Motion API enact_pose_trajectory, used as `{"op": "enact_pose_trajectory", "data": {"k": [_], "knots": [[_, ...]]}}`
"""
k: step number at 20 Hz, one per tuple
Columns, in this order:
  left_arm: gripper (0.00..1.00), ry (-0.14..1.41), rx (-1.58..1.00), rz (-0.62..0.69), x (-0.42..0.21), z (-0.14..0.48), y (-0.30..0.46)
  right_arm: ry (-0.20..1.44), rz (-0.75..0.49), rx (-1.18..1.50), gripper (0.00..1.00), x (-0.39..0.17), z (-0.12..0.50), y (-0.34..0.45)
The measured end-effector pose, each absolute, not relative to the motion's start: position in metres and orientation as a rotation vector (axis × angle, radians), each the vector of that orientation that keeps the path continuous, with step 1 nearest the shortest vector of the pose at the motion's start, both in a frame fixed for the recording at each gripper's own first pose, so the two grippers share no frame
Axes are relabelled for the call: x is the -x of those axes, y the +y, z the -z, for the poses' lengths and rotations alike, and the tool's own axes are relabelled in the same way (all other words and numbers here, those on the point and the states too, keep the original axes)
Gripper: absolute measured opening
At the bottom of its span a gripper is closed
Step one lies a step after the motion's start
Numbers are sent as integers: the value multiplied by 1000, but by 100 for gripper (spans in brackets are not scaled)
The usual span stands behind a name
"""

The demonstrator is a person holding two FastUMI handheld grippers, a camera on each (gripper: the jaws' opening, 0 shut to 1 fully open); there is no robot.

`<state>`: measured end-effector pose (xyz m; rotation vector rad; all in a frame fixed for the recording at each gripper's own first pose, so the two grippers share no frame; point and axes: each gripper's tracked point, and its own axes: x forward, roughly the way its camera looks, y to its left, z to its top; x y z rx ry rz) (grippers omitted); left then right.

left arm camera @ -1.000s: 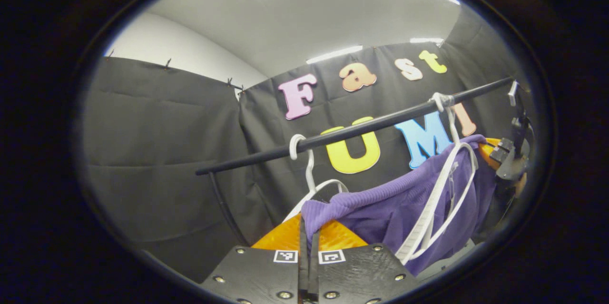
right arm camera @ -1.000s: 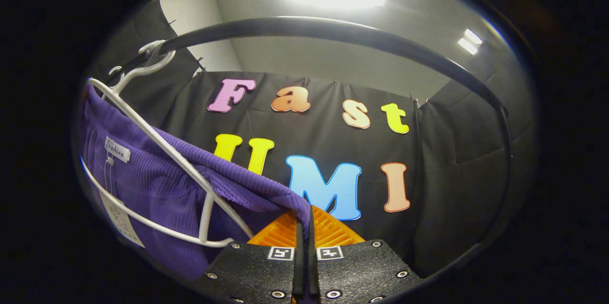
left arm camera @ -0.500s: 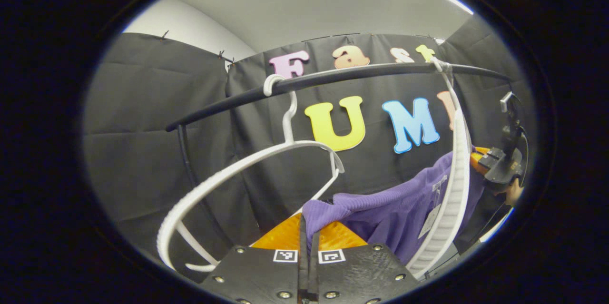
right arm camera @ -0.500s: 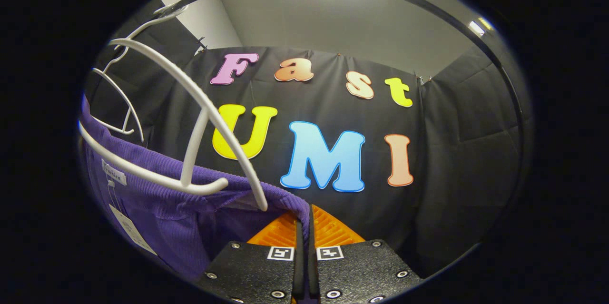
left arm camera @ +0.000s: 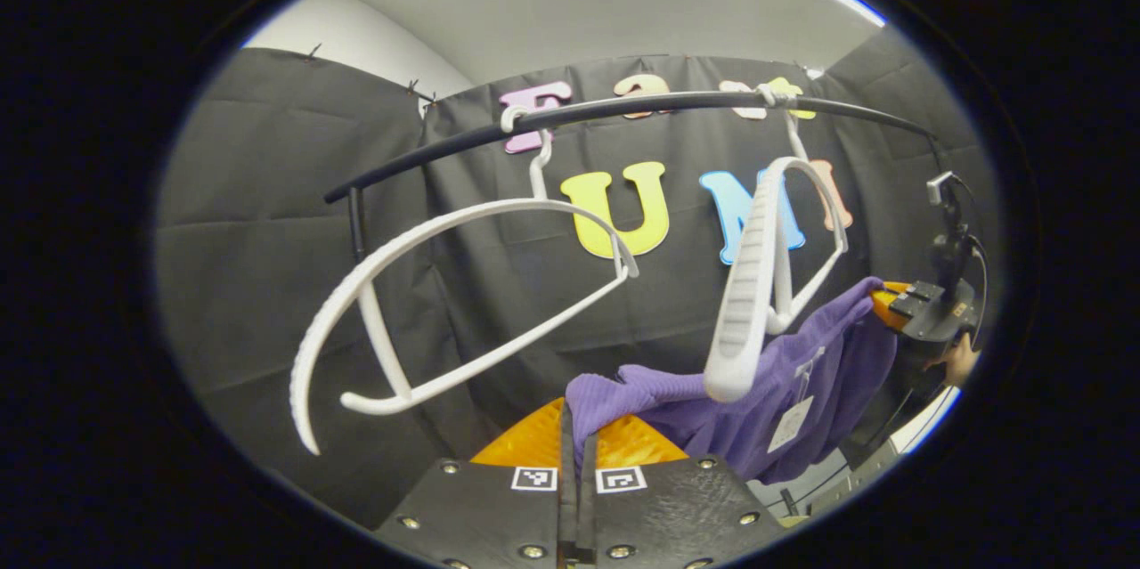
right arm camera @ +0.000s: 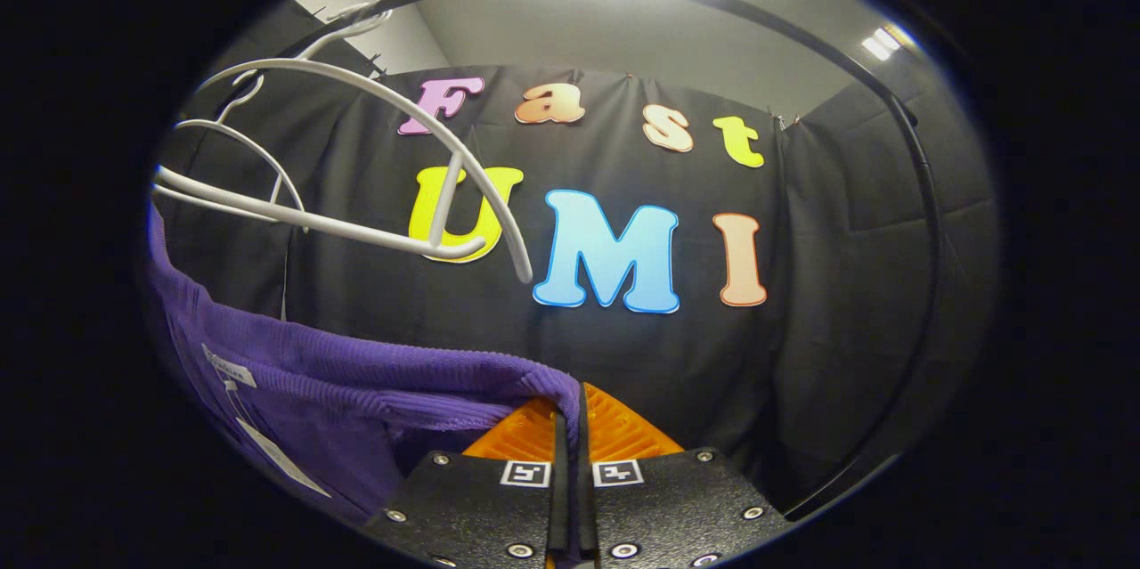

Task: Grasp the clothes on the hanger with both hands and then place them into the laundry hamper below.

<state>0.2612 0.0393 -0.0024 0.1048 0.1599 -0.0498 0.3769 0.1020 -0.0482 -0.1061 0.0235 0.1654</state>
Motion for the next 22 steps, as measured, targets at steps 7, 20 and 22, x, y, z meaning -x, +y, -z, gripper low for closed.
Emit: {"op": "enact_pose_trajectory", "data": {"k": [7, 20, 22], "knots": [[1, 120, -62, 118, -216, -12, 24, -8, -175, 68, 3, -311, 13, 102], [1, 18, 32, 352, -135, -32, -27, -36, -186, 34, 3, -151, -30, 113], [1, 29, 57, 380, -123, -25, -35, -21, -190, 41, 3, -136, -29, 112]]}}
